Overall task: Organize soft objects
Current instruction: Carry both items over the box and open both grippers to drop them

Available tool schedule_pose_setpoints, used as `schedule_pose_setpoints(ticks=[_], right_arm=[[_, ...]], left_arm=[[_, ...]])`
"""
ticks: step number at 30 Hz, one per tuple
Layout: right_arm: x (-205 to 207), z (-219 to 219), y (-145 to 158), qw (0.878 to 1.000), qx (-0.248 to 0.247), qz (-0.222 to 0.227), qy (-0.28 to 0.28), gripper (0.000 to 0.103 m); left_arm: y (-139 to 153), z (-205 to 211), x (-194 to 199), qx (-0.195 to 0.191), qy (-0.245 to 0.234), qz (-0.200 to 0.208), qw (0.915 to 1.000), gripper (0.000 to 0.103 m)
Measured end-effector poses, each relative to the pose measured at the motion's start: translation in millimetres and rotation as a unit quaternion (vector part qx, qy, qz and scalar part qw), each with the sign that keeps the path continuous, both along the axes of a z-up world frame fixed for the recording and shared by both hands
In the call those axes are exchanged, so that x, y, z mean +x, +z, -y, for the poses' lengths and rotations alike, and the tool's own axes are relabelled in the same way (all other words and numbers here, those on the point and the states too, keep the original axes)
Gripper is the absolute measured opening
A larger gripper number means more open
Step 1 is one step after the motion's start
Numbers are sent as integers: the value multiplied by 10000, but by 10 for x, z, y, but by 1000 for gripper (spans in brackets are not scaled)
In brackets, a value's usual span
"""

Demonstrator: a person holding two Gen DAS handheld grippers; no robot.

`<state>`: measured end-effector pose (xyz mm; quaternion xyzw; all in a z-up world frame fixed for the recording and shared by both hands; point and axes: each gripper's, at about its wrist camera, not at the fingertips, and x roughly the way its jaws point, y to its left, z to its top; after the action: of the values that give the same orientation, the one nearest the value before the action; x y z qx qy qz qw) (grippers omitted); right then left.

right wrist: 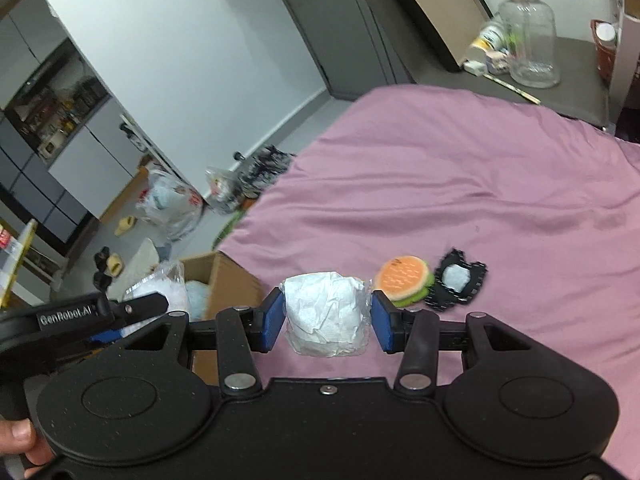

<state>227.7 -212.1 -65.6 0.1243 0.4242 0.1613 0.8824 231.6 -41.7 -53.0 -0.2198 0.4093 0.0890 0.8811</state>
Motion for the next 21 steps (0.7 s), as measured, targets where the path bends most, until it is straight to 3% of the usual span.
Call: schedule_pose_setpoints(ticks=[21], right_arm=[[-312,-793,194,9961,-291,538,633,45]], left_arm=[[10,-823,-578,-51,501,-21,9987,38]])
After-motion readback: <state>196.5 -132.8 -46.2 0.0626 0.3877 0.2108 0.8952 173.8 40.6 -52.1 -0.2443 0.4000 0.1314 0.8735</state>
